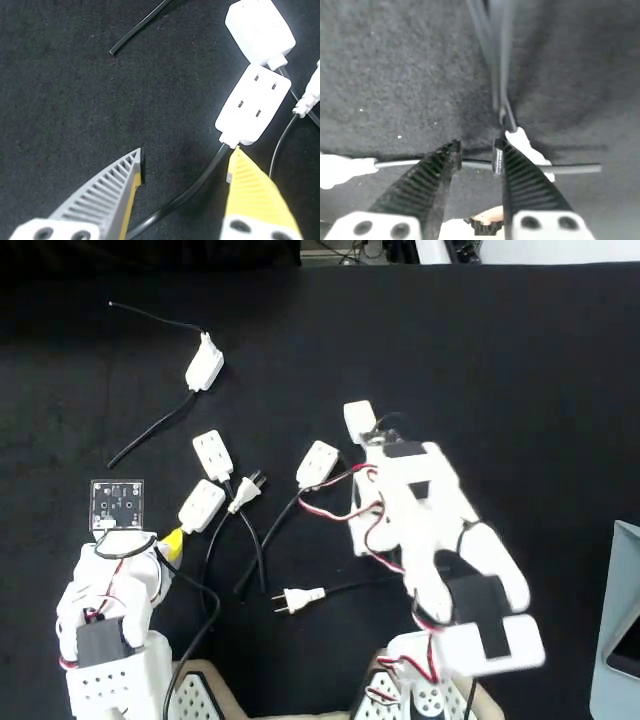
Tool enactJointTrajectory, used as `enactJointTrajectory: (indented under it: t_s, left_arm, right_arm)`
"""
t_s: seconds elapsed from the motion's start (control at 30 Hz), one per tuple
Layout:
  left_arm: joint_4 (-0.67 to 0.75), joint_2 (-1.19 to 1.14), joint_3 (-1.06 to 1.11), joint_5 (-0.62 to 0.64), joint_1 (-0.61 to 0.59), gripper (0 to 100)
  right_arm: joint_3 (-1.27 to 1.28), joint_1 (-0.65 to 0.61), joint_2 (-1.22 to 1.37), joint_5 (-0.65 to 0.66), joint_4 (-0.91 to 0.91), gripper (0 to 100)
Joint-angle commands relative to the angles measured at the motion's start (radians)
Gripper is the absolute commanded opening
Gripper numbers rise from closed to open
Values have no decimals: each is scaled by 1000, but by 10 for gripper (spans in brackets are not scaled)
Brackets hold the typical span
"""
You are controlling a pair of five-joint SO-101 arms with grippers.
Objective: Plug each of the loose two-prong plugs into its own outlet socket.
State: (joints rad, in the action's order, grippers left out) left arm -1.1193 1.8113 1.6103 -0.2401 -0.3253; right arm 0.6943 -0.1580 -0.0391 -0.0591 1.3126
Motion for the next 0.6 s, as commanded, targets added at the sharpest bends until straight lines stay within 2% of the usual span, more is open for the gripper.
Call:
enactJointTrajectory:
  t_s: [0.0, 0.07, 0.2, 0.37, 0.57]
  left_arm:
    - [0, 6, -4, -6, -7, 277]
    - [0, 6, -4, -6, -7, 277]
    - [0, 6, -4, -6, -7, 277]
    - [0, 6, -4, -6, -7, 277]
    - [0, 6, -4, -6, -7, 277]
  right_arm:
    - [-15, 46, -102, 3, 51, 122]
    - [-13, 78, -128, 17, 72, 128]
    - [-13, 178, -140, 52, 100, 201]
    - [-13, 307, -136, 115, 94, 173]
    - [82, 333, -136, 143, 44, 173]
